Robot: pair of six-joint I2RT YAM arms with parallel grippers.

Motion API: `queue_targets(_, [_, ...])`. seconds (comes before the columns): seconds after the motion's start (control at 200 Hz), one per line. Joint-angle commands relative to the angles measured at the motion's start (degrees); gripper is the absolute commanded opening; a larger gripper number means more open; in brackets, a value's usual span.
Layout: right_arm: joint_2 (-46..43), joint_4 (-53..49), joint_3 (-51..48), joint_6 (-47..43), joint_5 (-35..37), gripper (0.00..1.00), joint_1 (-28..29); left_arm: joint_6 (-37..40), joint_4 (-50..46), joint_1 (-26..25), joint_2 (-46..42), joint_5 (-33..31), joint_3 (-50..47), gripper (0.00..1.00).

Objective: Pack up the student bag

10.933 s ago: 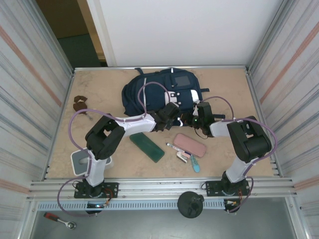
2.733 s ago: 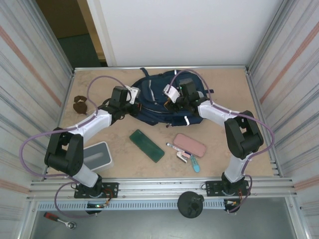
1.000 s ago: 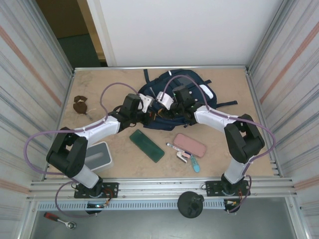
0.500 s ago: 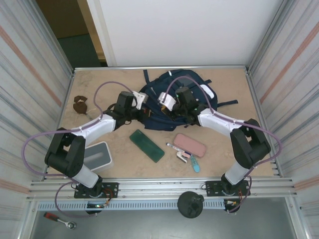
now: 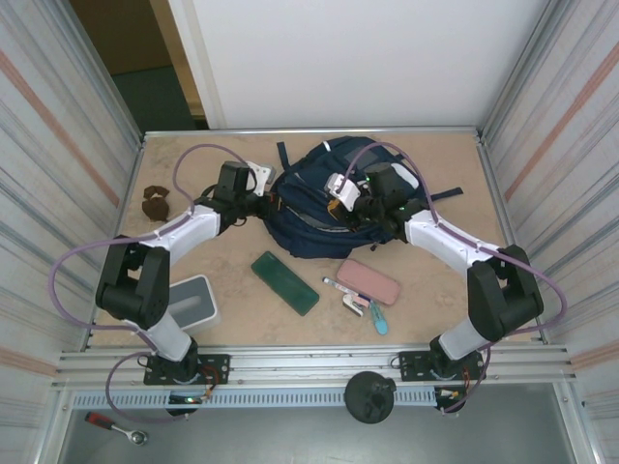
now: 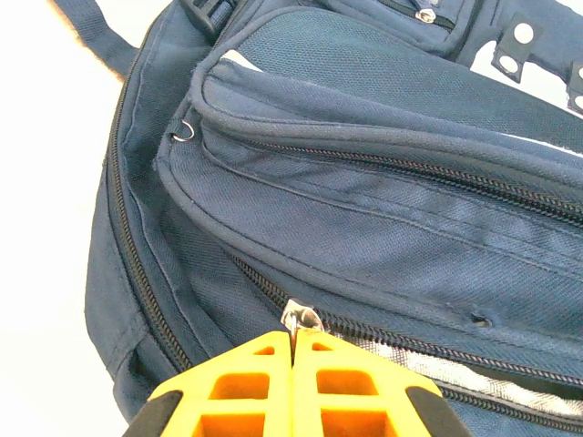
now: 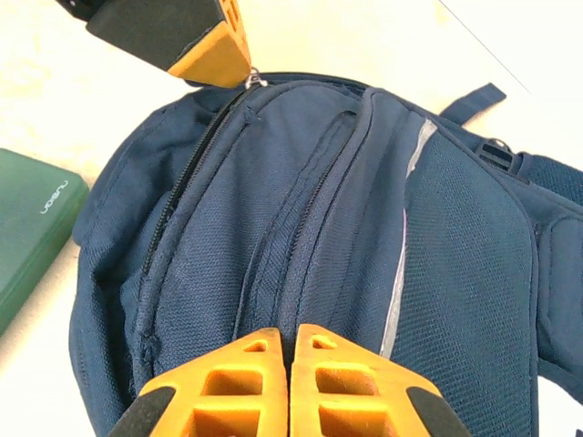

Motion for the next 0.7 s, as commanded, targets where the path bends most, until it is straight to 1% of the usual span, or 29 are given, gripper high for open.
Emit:
queue_targets(0.0, [-1.5, -4.1, -0.7, 2.2, 2.4, 0.02, -1.6, 0.8, -0.2, 1.2, 0.2, -0.5, 1.7, 0.00])
queue_targets(0.06, [-1.0, -3.7, -0.5, 3.0, 3.4, 0.07, -0.8, 0.6, 0.4, 0.8, 0.1, 0.6, 1.2, 0.00])
queue_targets(0.215, [1.3, -3.3, 1.5, 6.2, 6.6, 0.30, 1.4, 0.3, 1.4, 0.0, -0.9, 2.2, 0.0, 0.00])
queue_targets(0.291, [2.7, -3.7, 3.1, 7.4, 7.5, 0.37, 2.7, 0.0, 1.6, -0.2, -1.7, 2.6, -0.4, 0.00])
queue_targets(0.401, [5.4, -3.2, 5.1, 7.8, 10.3, 0.41, 5.3, -0.3, 2.0, -0.7, -2.5, 3.1, -0.9, 0.00])
queue_targets(0.486, [7.5, -2.4, 6.7, 8.8, 11.0, 0.44, 6.7, -0.2, 2.1, -0.9, -2.5, 3.2, -1.1, 0.00])
queue_targets(0.696, [13.5, -1.6, 12.1, 10.7, 15.4, 0.48, 8.6, -0.4, 2.4, -1.2, -2.6, 3.2, -1.8, 0.00])
